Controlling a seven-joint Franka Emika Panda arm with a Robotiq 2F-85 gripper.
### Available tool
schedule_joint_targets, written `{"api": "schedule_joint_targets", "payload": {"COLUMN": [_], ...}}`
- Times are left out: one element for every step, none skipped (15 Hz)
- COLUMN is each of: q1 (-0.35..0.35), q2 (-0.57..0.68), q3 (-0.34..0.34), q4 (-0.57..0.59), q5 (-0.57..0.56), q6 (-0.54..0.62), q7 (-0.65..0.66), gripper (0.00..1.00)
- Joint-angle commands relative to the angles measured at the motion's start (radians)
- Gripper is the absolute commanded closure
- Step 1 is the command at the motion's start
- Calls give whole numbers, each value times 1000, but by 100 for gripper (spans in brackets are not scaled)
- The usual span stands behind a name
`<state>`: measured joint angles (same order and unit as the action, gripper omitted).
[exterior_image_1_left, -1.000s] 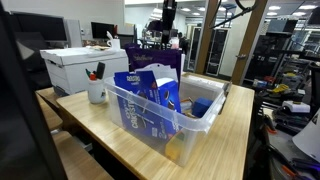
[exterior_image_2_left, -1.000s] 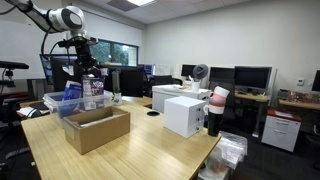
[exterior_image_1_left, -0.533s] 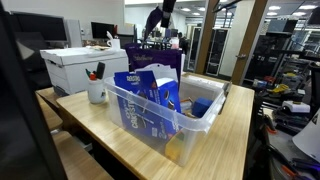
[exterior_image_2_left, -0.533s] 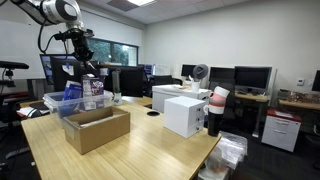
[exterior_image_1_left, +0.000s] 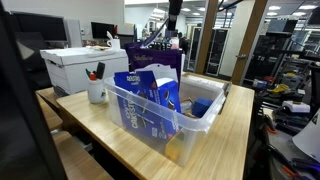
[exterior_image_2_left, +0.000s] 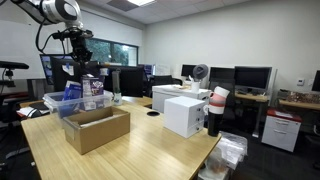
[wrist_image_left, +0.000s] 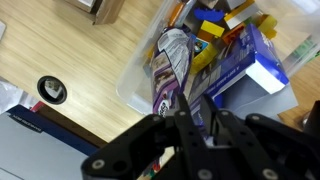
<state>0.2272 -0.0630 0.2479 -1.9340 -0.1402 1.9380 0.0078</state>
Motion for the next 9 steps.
{"api": "schedule_joint_targets", "payload": {"q1": [4, 4, 4, 4, 4, 4, 4, 4, 3], "q2": [-1, -1, 0, -1, -1, -1, -1, -1, -1], "q3": [-2, -2, -2, -1, -1, -1, -2, -2, -3], "q4": [11, 11, 11, 9, 10, 10, 10, 10, 10], "q5": [20, 19, 18, 11, 11, 10, 11, 13, 15], "q6": [-33, -34, -35, -32, -32, -33, -34, -34, -36], "q7": [-32, -32, -31, -29, -28, -28, -28, -28, -28], "gripper": [51, 47, 41, 81, 77, 77, 82, 86, 93]}}
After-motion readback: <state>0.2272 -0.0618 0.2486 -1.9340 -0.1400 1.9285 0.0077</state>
